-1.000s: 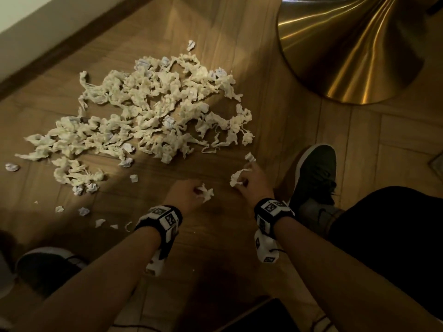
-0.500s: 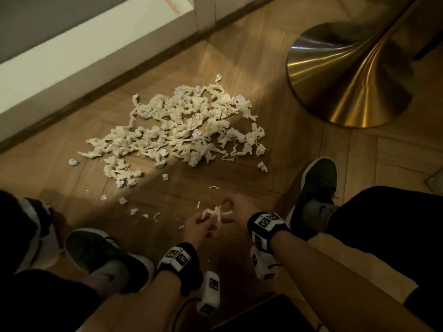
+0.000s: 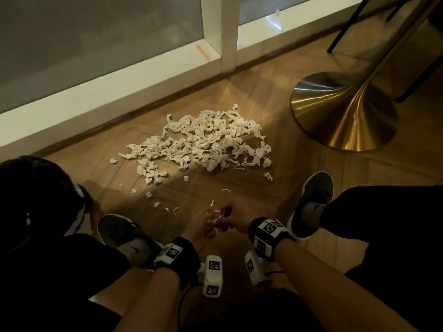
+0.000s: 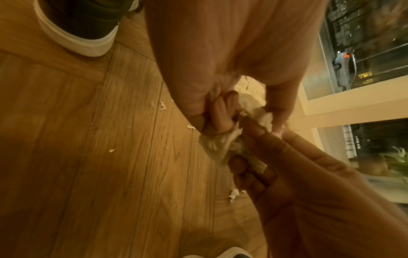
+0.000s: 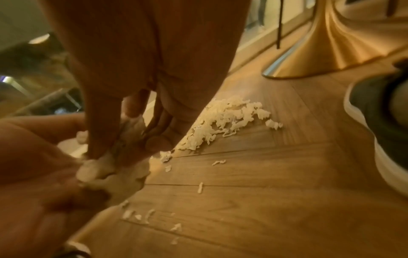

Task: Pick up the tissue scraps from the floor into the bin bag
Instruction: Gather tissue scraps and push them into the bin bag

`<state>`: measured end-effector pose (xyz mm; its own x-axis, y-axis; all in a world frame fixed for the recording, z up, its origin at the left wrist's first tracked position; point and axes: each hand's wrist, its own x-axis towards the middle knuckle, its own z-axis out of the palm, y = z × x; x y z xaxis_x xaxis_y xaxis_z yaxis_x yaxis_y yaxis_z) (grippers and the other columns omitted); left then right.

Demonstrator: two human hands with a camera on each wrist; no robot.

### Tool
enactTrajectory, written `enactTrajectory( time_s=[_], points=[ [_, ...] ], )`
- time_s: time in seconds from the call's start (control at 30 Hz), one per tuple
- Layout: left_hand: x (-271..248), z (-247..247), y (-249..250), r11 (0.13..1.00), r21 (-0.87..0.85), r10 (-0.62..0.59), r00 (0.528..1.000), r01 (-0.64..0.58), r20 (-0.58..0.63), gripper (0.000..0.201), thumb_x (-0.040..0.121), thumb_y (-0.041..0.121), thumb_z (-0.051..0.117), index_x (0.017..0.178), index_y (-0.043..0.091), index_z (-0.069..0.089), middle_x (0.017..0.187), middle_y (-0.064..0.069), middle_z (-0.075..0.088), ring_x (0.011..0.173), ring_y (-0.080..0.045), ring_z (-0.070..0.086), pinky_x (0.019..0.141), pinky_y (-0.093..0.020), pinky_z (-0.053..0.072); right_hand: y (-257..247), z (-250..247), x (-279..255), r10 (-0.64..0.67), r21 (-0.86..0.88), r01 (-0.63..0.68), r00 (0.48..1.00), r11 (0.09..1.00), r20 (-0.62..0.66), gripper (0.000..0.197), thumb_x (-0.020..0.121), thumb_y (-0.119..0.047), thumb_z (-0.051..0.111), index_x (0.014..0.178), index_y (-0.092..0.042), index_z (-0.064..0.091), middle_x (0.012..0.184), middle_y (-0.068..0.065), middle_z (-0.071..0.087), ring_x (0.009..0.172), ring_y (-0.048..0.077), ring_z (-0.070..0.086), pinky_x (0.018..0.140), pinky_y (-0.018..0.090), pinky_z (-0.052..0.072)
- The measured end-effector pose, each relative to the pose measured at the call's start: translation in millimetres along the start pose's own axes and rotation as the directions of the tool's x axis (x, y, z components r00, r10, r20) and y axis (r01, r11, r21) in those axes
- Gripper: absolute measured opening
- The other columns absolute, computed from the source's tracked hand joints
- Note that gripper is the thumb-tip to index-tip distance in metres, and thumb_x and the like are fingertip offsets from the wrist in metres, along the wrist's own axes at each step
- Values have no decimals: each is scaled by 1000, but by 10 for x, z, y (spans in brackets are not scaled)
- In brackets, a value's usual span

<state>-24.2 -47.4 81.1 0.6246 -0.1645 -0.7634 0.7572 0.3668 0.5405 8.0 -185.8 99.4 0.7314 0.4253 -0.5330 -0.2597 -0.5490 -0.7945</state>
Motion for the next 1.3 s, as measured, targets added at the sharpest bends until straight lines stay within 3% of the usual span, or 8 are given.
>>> enactTrajectory(
  time_s=[0.17,0.23,0.37,0.47,0.67,0.8,0.97,1.3],
  points=[
    [-86,-57,32,989,-135,-54,998,58,34,38,94,43,48,86,10,63,59,-2,53,42,-7,39,37,-16,21,-109,39,-91,10,95,6,986,995,-169,9,80,-16,74,80,-10,69,67,1,64,50,-1,56,49,12,41],
    [-123,-30,33,987,-157,-36,999,42,37,47,93,52,46,93,10,68,70,-5,63,54,-12,50,43,-18,35,-179,51,-141,-13,113,36,981,993,-196,13,79,-12,74,89,-5,70,71,0,64,52,0,56,49,10,40],
    [-220,124,81,966,-258,-11,997,32,82,47,98,42,39,103,6,68,103,-15,70,93,-25,65,84,-36,51,-222,115,-211,-53,230,94,983,969,-176,5,80,-10,73,81,-15,72,65,-9,68,60,-4,64,56,13,47],
    [-199,151,66,975,-220,-15,1000,19,23,39,100,31,36,94,7,66,87,-10,73,78,-20,68,67,-31,53,-220,171,-241,-92,165,121,981,979,-174,4,81,-14,72,85,-12,73,77,-2,72,72,3,67,71,26,57],
    [-142,92,7,965,-262,-57,992,26,-110,31,97,28,42,88,8,65,78,-10,67,75,-21,61,64,-30,48,-193,346,-195,-206,-58,199,967,978,-149,20,80,-4,70,100,-4,71,105,4,62,93,13,60,84,22,51],
    [-83,55,-40,969,-247,-57,988,20,-143,25,93,22,45,96,8,66,89,-13,66,76,-22,64,61,-30,49,-141,357,-160,-201,-117,179,958,977,-206,21,77,-8,74,98,-2,71,103,0,44,86,6,46,69,0,36],
    [-92,135,-36,985,-173,-63,958,15,-280,23,93,24,48,81,9,61,70,-6,59,56,-15,52,46,-22,38,-141,346,-97,-102,-96,84,973,992,-209,10,77,-13,74,87,-11,75,82,1,69,75,10,63,68,21,51],
    [-137,246,-35,986,-157,5,958,-52,-287,33,96,36,46,77,15,61,69,-2,60,58,-11,53,48,-22,41,-262,264,-121,-243,-313,177,952,933,-184,19,86,-2,58,98,-5,73,93,12,72,83,18,64,60,2,33]
  ],
)
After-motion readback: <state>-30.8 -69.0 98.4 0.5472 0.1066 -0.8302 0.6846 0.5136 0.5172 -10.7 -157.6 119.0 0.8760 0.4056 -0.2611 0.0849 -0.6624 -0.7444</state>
